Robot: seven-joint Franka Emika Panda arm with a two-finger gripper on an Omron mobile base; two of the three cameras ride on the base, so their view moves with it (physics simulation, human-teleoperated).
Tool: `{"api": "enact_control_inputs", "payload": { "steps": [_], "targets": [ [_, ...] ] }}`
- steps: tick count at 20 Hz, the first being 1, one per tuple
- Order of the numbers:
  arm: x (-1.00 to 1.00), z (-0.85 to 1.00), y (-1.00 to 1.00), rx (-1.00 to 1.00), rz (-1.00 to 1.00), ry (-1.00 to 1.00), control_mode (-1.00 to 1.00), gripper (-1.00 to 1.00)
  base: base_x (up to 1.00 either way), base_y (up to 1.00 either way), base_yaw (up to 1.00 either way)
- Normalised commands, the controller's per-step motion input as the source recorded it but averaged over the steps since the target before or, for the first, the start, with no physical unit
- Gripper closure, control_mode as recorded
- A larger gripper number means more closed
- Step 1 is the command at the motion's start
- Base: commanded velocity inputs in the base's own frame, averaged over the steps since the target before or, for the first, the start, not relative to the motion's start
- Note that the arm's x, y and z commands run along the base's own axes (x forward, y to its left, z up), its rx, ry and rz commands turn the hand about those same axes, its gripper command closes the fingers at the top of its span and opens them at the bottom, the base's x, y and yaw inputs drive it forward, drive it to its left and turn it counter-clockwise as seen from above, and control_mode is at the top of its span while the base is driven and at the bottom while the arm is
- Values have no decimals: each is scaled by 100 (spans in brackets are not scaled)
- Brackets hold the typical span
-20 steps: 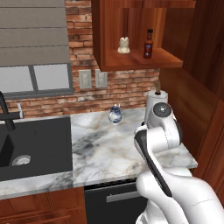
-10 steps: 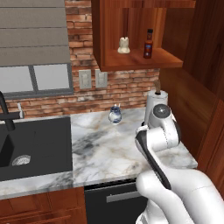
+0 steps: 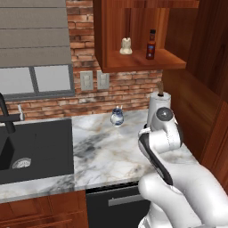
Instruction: Pick the mustard and condiment bottle from the counter and place them in the cabinet.
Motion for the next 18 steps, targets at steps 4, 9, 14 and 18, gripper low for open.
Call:
{"api": "enact_control_inputs", "payload": {
  "steps": [4,9,14,18],
  "targets": [
    [13,-19,-6,5,0,0,-100,-100,0,0,0],
    [16,-16,-8,4,0,-1,-100,-100,0,0,0],
    [10,-14,-1,5,0,-2,-100,-100,0,0,0],
    [6,-17,1,7,0,-2,-100,-100,0,0,0]
  ]
}}
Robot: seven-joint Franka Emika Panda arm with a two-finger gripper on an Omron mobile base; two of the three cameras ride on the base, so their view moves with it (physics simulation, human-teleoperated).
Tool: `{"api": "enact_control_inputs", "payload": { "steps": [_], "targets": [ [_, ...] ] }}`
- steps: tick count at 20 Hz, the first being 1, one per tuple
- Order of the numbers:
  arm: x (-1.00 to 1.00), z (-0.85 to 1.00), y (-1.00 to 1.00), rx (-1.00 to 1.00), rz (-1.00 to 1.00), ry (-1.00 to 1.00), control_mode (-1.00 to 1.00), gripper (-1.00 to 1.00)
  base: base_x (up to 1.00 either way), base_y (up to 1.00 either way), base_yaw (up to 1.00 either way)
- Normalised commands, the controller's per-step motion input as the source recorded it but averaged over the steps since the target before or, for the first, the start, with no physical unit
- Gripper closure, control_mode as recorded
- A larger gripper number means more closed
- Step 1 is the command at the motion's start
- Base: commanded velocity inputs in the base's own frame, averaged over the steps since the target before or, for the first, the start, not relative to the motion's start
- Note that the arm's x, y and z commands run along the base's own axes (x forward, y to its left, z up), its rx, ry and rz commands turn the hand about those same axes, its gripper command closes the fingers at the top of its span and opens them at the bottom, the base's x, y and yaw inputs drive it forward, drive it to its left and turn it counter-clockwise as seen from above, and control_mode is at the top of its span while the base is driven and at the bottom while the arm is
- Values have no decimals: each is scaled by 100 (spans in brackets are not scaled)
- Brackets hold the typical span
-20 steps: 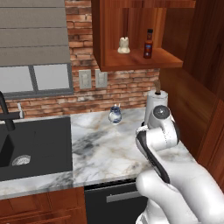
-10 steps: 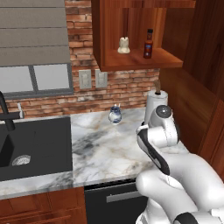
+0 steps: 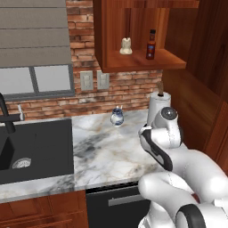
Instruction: Pick the mustard and condiment bottle from the counter and place them in the cabinet.
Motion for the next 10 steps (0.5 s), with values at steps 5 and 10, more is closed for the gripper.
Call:
{"api": "enact_control_inputs", "payload": {
  "steps": [5,10],
  "targets": [
    [14,-18,5,6,0,0,-100,-100,0,0,0],
    [16,-16,0,4,0,-1,-100,-100,0,0,0]
  ]
}}
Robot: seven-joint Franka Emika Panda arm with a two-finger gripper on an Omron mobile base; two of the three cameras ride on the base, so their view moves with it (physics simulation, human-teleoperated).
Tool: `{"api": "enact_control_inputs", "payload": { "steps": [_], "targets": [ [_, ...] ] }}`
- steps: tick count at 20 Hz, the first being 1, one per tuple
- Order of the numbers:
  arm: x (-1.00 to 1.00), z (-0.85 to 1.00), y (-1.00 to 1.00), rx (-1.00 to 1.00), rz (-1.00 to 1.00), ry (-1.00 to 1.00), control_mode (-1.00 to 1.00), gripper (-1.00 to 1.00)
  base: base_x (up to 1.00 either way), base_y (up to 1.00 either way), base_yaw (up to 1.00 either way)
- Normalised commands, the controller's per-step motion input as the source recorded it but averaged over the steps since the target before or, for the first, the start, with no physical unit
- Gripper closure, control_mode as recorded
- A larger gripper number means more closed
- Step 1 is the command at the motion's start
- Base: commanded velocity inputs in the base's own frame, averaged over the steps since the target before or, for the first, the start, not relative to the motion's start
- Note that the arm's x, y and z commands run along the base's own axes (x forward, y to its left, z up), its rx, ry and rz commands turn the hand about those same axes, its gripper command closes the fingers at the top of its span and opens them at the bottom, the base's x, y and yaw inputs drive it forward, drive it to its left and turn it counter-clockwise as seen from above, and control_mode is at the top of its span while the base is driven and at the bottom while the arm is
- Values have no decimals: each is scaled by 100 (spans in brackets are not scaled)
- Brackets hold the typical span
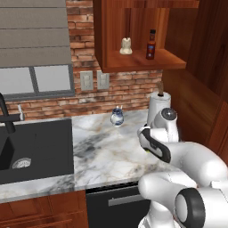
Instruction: Pick the mustard and condiment bottle from the counter and place them in the cabinet.
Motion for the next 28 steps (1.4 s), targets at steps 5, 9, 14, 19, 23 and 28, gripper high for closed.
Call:
{"api": "enact_control_inputs", "payload": {
  "steps": [5,9,14,19,23,28],
  "targets": [
    [14,-18,2,2,0,0,-100,100,0,0,0],
    [11,-15,1,0,0,0,-100,100,0,0,0],
    [4,-5,0,0,0,0,-100,100,0,0,0],
    [-16,31,4,1,-4,-5,-100,100,0,0,0],
    [-28,96,3,7,-9,-14,-100,100,0,0,0],
    [-12,100,0,7,-6,-12,-100,100,0,0,0]
  ]
}}
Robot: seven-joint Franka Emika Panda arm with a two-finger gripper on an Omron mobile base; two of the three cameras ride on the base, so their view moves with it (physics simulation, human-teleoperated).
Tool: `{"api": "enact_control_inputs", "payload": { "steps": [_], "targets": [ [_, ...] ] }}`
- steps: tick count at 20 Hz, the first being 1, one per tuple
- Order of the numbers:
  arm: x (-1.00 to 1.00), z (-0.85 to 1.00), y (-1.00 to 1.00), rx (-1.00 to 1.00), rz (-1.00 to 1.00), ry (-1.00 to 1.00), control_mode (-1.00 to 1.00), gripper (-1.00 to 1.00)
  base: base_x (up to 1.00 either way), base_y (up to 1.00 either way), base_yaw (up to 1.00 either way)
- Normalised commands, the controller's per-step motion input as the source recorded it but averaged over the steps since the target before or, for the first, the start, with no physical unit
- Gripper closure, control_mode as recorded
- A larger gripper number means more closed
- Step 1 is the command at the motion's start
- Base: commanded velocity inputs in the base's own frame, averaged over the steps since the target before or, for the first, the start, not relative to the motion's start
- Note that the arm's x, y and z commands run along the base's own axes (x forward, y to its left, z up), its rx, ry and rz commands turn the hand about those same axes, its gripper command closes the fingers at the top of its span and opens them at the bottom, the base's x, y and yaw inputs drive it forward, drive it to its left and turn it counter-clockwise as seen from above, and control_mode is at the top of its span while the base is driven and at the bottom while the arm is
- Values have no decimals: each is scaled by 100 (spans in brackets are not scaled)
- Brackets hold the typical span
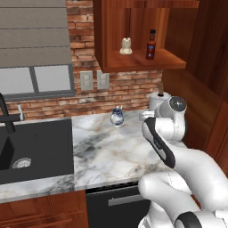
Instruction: Pick the mustard and condiment bottle from the counter and place them in the cabinet.
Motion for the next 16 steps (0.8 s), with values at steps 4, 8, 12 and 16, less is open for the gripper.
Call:
{"api": "enact_control_inputs", "payload": {
  "steps": [4,8,12,16],
  "targets": [
    [0,100,0,6,-4,-5,-100,100,0,0,0],
    [0,100,0,3,-3,-7,-100,100,0,0,0],
    [0,100,3,0,-2,-8,-100,100,0,0,0],
    [0,100,4,0,-3,-7,-100,100,0,0,0]
  ]
}}
